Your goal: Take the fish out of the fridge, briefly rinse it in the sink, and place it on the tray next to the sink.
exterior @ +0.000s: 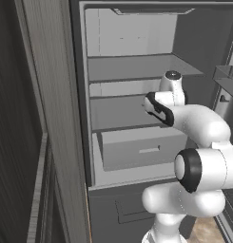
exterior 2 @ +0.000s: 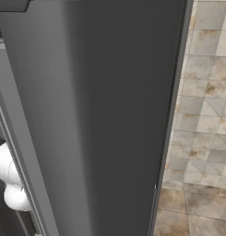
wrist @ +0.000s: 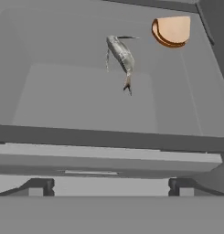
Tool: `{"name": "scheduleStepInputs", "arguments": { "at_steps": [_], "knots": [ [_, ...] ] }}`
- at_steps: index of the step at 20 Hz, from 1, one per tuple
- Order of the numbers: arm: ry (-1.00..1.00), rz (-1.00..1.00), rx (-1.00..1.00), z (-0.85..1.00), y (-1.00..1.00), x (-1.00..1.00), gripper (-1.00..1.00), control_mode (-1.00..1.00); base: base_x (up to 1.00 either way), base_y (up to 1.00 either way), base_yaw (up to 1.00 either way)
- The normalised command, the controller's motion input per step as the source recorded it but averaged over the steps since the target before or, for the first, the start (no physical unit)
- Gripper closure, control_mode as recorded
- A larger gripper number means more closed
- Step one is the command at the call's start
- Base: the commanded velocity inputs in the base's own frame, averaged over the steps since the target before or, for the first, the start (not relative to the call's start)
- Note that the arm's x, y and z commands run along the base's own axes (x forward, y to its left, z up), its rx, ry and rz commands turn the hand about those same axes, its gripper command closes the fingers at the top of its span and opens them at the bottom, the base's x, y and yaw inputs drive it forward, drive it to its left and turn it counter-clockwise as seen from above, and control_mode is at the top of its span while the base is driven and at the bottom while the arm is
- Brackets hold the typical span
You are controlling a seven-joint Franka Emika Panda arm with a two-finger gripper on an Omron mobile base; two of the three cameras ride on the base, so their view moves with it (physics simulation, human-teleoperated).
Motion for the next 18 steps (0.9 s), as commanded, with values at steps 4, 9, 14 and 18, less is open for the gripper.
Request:
{"name": "scheduleStepInputs", "arguments": {
  "at_steps": [4,9,14,18],
  "knots": [
    [0.0,0.03,0.0,-0.02,-0.1,0.47,-1.0,-1.0,0.0,0.0,0.0],
    [0.0,0.03,0.0,-0.08,-0.27,0.3,-1.0,-1.0,0.0,0.0,0.0],
    [0.0,0.05,0.0,-0.11,-0.17,0.02,-1.0,-1.0,0.0,0.0,0.0],
    [0.0,0.0,0.01,-0.16,0.0,0.2,-1.0,-1.0,0.0,0.0,0.0]
  ]
}}
